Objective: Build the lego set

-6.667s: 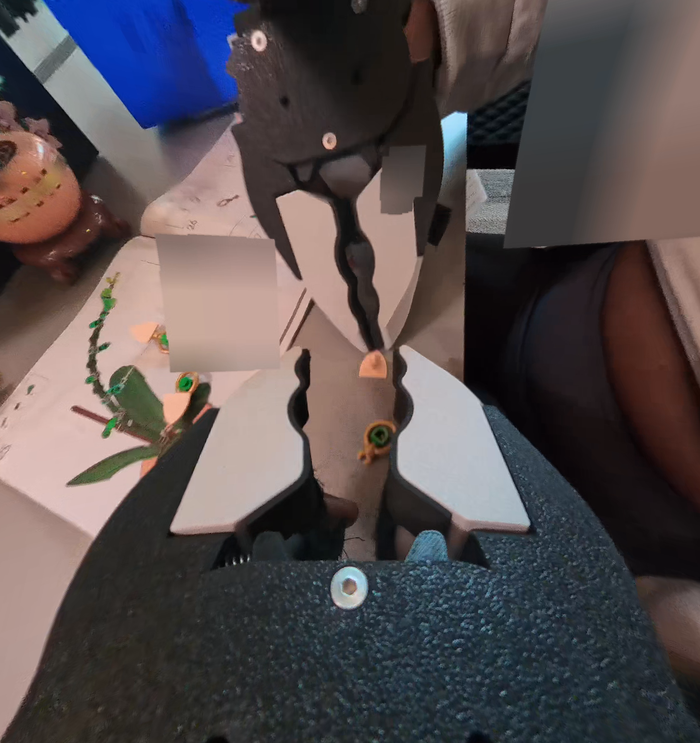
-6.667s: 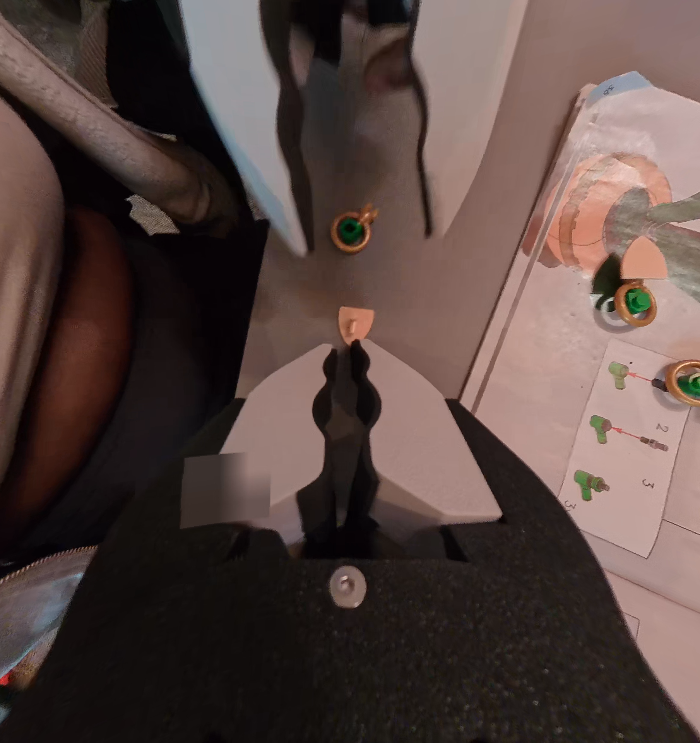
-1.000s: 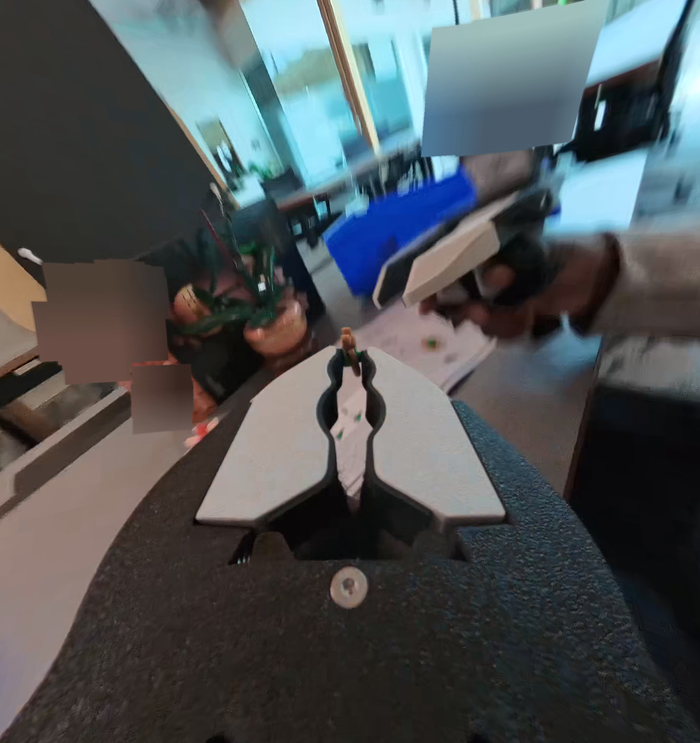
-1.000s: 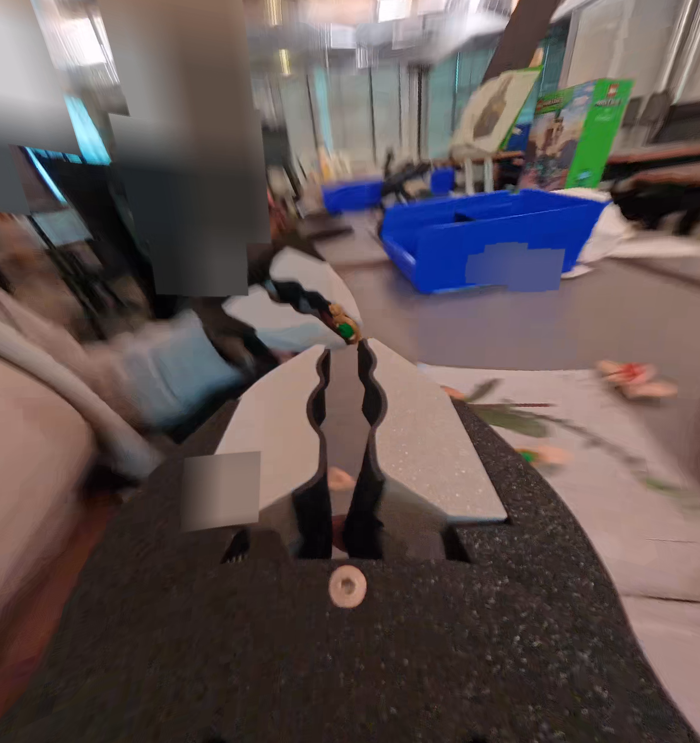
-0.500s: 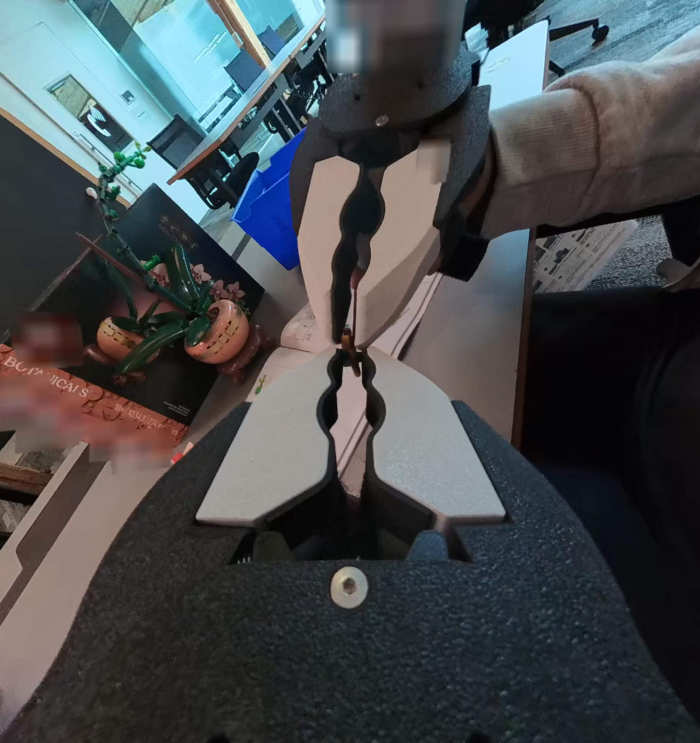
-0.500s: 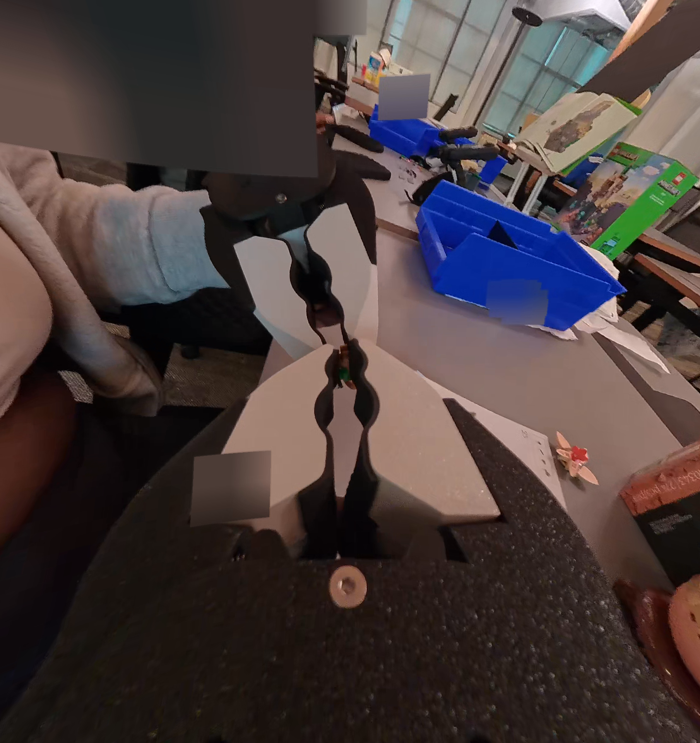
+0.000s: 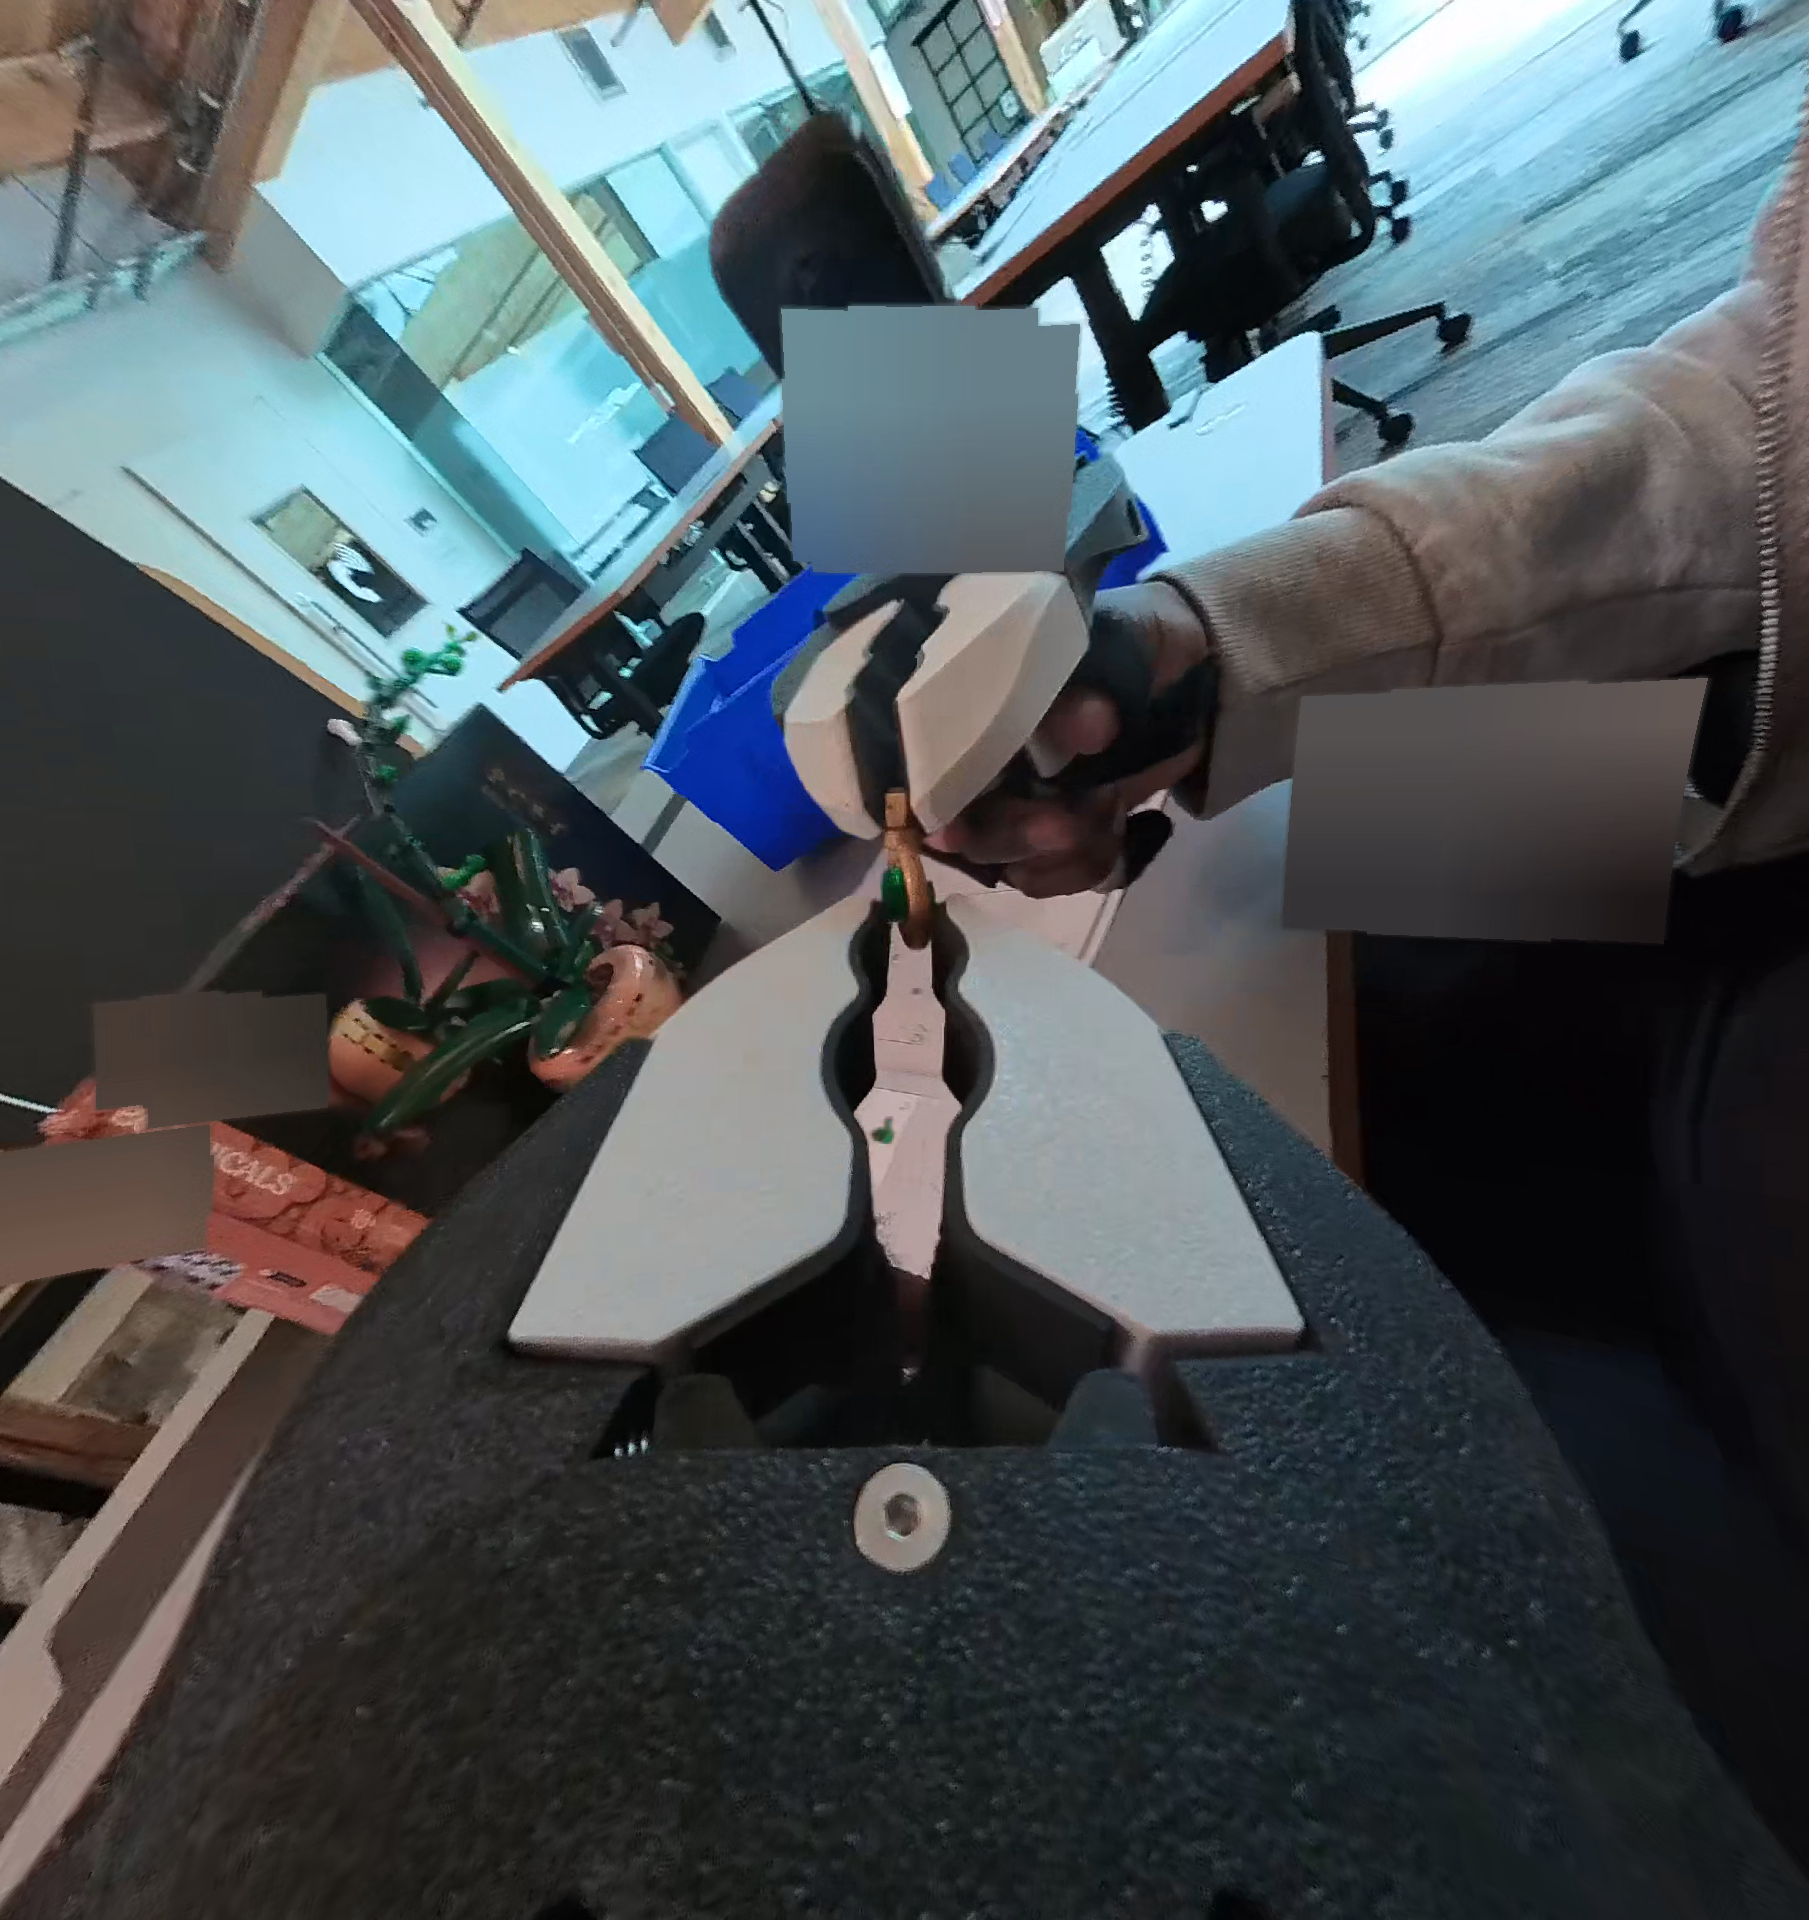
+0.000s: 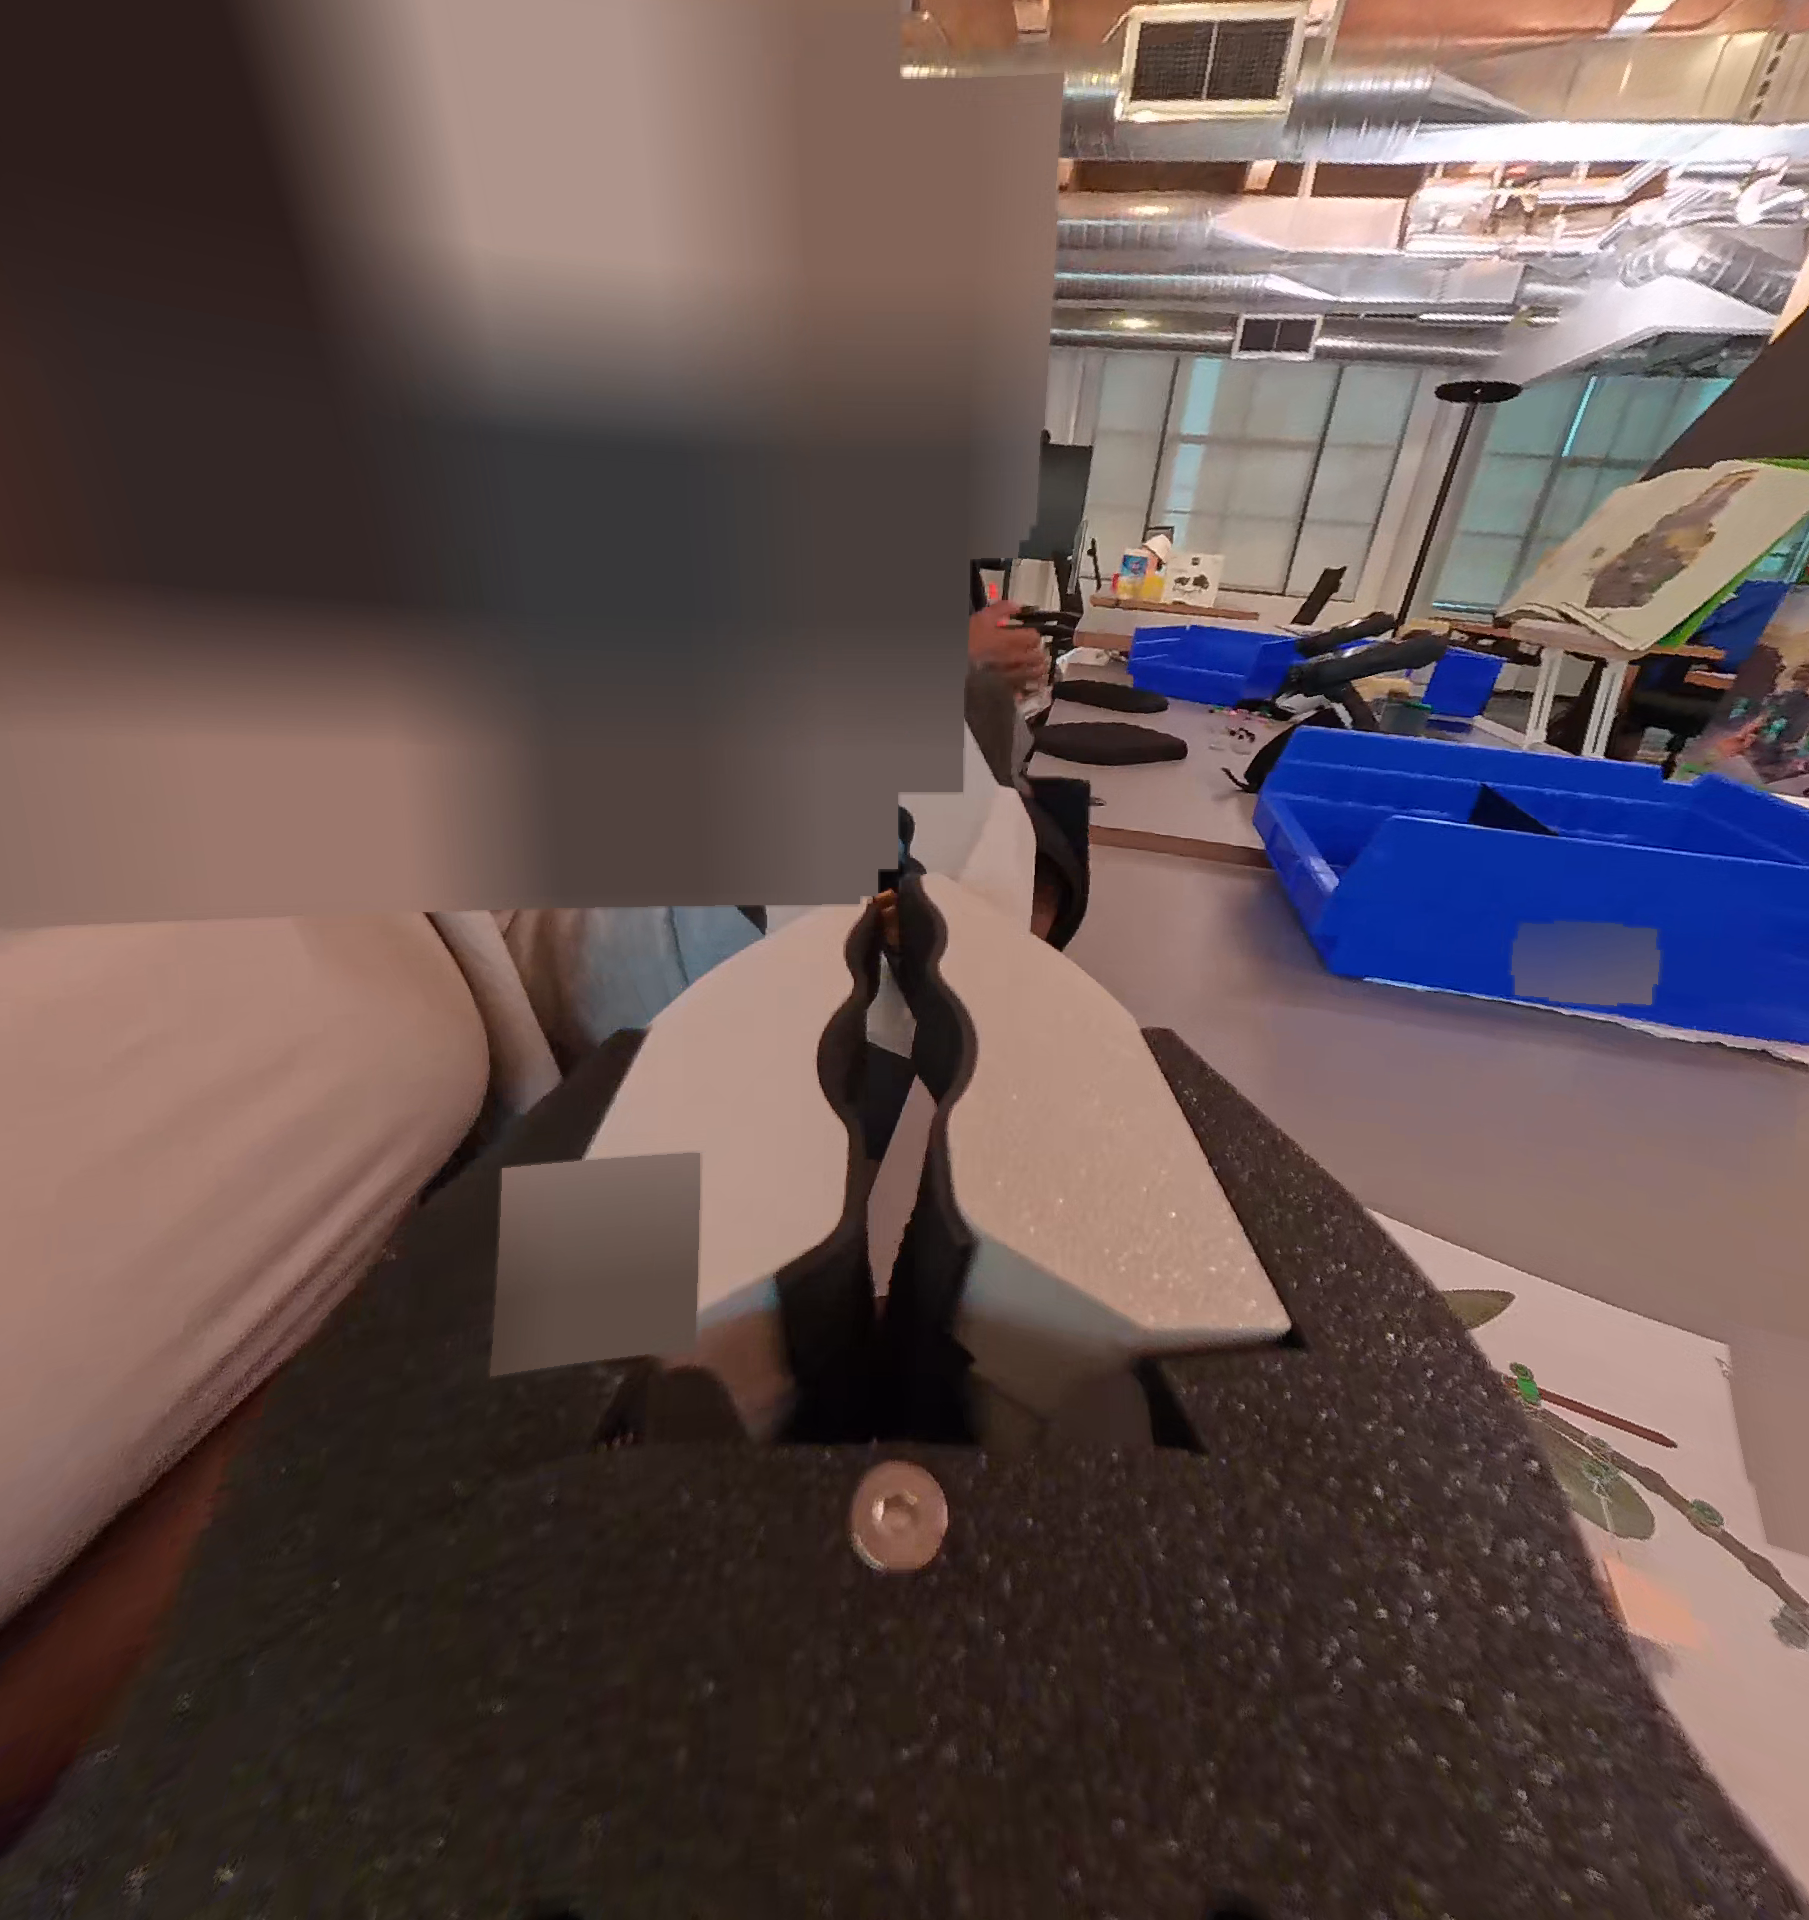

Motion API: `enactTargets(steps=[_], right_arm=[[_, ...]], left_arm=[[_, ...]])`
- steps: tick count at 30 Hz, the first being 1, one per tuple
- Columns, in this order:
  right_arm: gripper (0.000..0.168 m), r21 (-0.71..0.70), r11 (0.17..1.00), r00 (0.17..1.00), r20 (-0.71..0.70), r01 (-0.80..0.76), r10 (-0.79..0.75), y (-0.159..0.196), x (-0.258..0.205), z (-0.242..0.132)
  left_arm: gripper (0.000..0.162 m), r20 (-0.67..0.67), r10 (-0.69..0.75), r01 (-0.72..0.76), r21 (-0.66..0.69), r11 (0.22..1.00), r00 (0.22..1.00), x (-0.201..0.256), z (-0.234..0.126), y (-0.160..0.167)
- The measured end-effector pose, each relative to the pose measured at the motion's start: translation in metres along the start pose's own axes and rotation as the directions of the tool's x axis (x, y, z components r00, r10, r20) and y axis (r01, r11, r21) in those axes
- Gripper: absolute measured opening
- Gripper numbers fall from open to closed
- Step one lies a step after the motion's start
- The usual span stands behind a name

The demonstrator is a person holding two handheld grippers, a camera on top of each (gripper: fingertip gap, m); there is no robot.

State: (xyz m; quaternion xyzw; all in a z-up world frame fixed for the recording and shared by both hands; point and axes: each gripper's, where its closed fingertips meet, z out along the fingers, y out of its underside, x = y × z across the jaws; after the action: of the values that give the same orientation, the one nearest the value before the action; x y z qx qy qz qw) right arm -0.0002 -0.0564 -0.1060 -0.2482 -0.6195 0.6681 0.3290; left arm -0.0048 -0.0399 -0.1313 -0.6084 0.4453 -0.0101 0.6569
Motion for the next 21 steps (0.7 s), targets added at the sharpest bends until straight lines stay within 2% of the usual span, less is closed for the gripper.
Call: enactTargets(steps=[6,15,17,21], right_arm=[[0.003,-0.123,0.988,0.993,0.087,0.094,-0.083,0.009,-0.011,0.003],[0.005,-0.206,0.959,0.958,0.251,0.196,-0.142,0.011,-0.025,0.006],[0.005,-0.211,0.957,0.955,0.262,0.200,-0.142,0.012,-0.025,0.006],[0.002,-0.210,0.960,0.965,0.220,0.186,-0.139,0.013,-0.017,0.005]], left_arm=[[0.006,-0.162,-0.054,0.051,-0.023,0.998,0.985,0.018,-0.004,0.001],[0.005,-0.326,-0.122,0.131,0.007,0.991,0.937,0.036,-0.007,-0.004],[0.006,-0.319,-0.126,0.137,0.012,0.991,0.939,0.035,-0.006,-0.004],[0.012,-0.192,-0.112,0.120,0.028,0.992,0.975,0.024,-0.002,-0.002]])
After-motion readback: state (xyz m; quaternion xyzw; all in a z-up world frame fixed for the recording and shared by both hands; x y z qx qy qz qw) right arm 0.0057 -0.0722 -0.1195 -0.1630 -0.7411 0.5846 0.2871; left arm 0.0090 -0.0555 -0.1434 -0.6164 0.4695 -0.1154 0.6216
